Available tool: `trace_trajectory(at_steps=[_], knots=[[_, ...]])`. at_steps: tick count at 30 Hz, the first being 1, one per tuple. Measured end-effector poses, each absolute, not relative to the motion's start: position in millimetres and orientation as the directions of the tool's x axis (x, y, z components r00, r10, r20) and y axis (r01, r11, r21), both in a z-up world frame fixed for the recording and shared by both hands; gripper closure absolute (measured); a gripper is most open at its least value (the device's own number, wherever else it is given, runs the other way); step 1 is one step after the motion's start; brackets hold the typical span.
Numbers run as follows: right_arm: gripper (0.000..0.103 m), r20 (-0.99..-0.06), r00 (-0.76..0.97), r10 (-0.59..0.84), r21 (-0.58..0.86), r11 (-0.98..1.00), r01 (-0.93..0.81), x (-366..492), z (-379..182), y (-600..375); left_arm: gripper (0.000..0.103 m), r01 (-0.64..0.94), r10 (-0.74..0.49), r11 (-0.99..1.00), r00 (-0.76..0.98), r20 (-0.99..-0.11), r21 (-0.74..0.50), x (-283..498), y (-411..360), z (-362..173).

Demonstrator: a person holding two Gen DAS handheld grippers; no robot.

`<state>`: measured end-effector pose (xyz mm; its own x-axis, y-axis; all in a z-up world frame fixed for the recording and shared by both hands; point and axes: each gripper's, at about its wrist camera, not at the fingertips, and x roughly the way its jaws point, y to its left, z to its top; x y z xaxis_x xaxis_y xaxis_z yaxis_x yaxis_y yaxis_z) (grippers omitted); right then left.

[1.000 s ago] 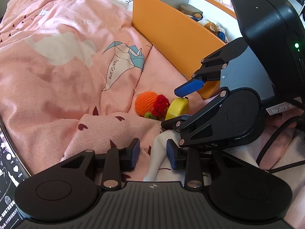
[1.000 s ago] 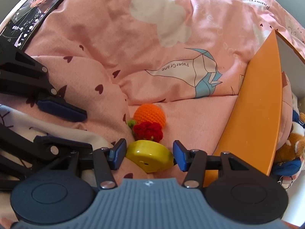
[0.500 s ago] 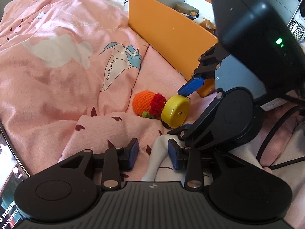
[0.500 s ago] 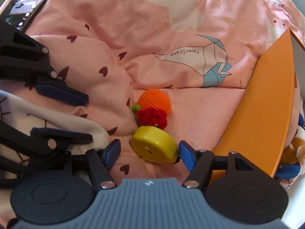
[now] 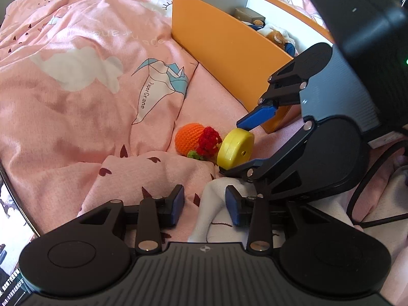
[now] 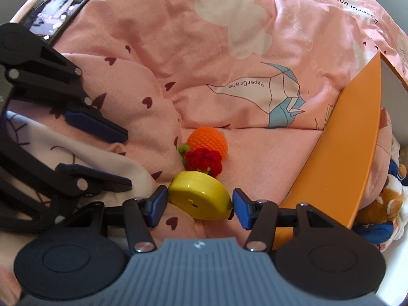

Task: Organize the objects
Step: 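Close the right gripper on the yellow tape measure and lift it, then carry the tape measure with the right gripper into the box and release it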

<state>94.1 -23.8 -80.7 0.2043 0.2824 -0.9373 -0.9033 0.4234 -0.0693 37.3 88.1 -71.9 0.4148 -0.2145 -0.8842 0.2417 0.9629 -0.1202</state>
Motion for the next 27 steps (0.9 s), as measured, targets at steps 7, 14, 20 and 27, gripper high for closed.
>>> trace_trajectory(at_steps=[7, 14, 20, 27], knots=[[0.046, -0.905, 0.267, 0.332, -0.108, 0.427, -0.898, 89.8, -54.1, -30.8, 0.058, 0.243, -0.235, 0.96, 0.437, -0.868, -0.138, 34.1, 90.5, -62.3], [0.046, -0.85, 0.345, 0.399, -0.118, 0.494, -0.861, 102.4, -14.2, -52.1, 0.047, 0.263, -0.224, 0.959, 0.479, -0.849, -0.104, 58.6, 81.2, -55.3], [0.046, -0.797, 0.421, 0.434, -0.109, 0.582, -0.806, 121.4, 25.5, -82.7, 0.032, 0.257, -0.237, 0.958, 0.451, -0.86, -0.129, 92.1, 76.3, -64.6], [0.045, -0.809, 0.492, 0.321, -0.168, 0.677, -0.717, 157.7, 46.5, -136.9, 0.027, 0.227, -0.215, 0.965, 0.393, -0.894, -0.132, 114.1, 69.8, -90.4]])
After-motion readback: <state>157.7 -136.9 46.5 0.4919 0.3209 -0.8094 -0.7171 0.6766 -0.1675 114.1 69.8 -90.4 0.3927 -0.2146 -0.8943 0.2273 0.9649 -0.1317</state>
